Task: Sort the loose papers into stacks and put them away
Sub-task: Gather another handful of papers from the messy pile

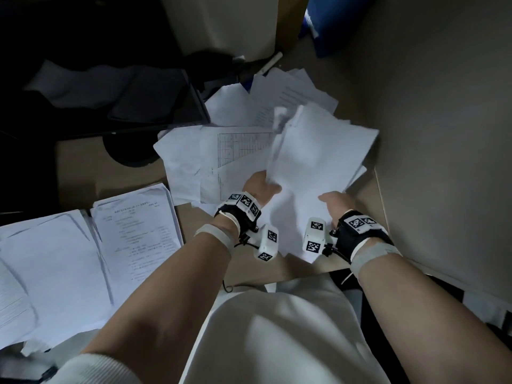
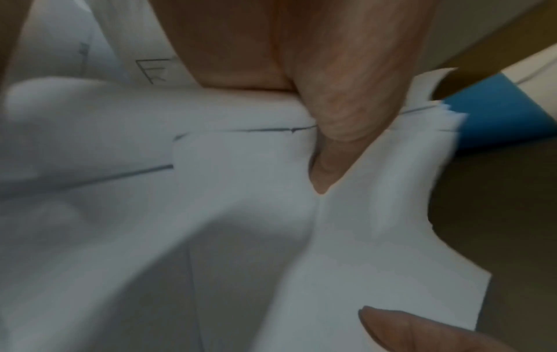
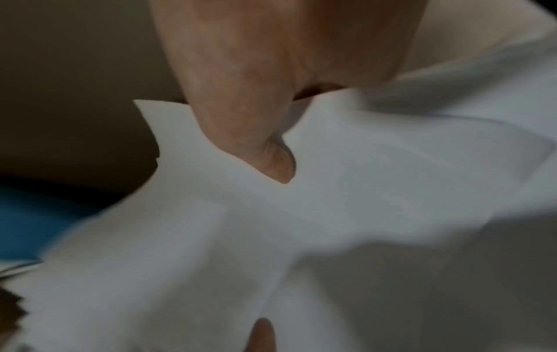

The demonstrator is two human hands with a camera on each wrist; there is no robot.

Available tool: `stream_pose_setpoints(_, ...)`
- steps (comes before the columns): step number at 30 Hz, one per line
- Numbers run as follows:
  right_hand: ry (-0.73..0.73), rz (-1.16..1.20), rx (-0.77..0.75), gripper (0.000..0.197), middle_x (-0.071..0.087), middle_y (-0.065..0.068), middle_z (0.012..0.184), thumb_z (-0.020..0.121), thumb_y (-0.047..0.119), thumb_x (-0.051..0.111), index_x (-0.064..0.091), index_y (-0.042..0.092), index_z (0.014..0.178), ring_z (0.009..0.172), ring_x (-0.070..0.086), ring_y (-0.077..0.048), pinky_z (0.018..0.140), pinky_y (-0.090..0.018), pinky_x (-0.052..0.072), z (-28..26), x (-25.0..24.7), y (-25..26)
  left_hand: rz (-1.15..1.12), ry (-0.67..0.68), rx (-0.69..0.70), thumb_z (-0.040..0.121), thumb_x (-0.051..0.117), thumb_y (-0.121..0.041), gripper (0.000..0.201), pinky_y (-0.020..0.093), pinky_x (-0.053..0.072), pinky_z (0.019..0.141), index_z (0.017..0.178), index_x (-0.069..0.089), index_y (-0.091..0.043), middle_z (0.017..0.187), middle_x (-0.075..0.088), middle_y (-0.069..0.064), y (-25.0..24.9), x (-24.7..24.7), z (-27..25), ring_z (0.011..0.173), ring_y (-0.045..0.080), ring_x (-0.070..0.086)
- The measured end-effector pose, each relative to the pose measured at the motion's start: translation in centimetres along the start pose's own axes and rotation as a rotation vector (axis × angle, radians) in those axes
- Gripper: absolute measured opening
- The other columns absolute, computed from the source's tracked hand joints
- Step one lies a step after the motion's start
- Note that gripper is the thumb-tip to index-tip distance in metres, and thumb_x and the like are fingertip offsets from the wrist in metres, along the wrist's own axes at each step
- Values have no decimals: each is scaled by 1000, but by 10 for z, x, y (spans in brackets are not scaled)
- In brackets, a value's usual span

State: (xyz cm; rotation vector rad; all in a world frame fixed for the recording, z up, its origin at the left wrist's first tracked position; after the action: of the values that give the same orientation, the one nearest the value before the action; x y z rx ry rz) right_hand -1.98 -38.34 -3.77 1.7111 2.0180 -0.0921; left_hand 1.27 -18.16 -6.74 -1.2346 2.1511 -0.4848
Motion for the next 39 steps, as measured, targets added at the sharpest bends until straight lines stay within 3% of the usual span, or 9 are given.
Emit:
stream_pose_setpoints(3,0,23,98,26,56,-13,92,93,25,60,57,6,110,67,51,-27,60,-33,43,-9,-11,-23,175,-2,46,82,68,-45,55,45,48,99,120,63,-5,120,64,11,-10,14,-1,115,31,58)
stream_pose_setpoints(5,21,21,143,31,49,-12,76,90,29,61,56,2,106,54,46,-24,51,-27,35,-9,-12,-40,370,-94,85,83,68,-46,54,44,43,103,124,62,-11,133,56,7,-15,15,-1,128,29,46)
stream_pose_setpoints(12,124,95,214,39,44,-11,58,90,37,61,49,8,67,47,40,-23,54,-28,35,-12,25,-48,657,-150,122,90,62,-48,53,46,4,123,135,59,-21,165,10,1,-9,-11,20,152,27,2)
stream_pose_setpoints(16,139,110,206,32,48,-7,58,80,41,67,52,13,73,39,43,-19,50,-24,37,2,42,-49,717,-152,109,87,63,-52,57,48,5,123,135,59,-22,159,25,0,-10,-27,34,148,28,18)
stream_pose_setpoints(19,119,32,223,34,44,-9,56,87,40,64,52,9,82,33,41,-19,44,-20,35,-2,40,-46,778,-86,93,87,59,-57,66,45,23,119,140,53,-18,149,42,7,-17,-26,34,138,32,37)
stream_pose_setpoints(25,28,24,181,30,47,-10,60,86,36,67,53,9,81,43,44,-21,50,-25,37,-3,36,-26,345,27,122,90,68,-29,61,28,39,105,145,43,-17,143,53,2,-9,-20,27,130,23,51)
stream_pose_setpoints(32,-183,122,152,64,66,-10,101,74,55,70,56,8,116,80,65,-29,62,-32,48,-15,28,-13,-308,-66,129,81,75,2,37,20,54,74,113,56,-3,105,67,7,10,-40,3,89,20,64)
stream_pose_setpoints(36,-196,-7,29,67,66,-7,88,49,73,54,64,16,82,81,66,-30,87,-48,54,-16,24,6,-650,-120,21,71,84,0,75,39,58,85,135,47,-12,123,65,5,39,-48,-16,104,19,66)
stream_pose_setpoints(39,-104,-67,-72,62,60,-4,95,51,56,58,58,14,98,82,60,-29,88,-52,52,-13,29,23,-662,-52,-31,56,88,-8,75,35,57,85,125,58,-3,114,70,10,61,-50,-34,101,25,68)
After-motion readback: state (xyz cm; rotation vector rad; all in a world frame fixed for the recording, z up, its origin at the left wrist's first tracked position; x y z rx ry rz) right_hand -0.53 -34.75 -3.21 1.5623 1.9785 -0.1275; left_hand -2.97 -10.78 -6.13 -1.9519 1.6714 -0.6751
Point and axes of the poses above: each hand's wrist, its own z-axis towards the middle knuckle, its own x-axis out of the palm, y = z × x, the point moved 3 cm from there along z, towards the middle knuckle
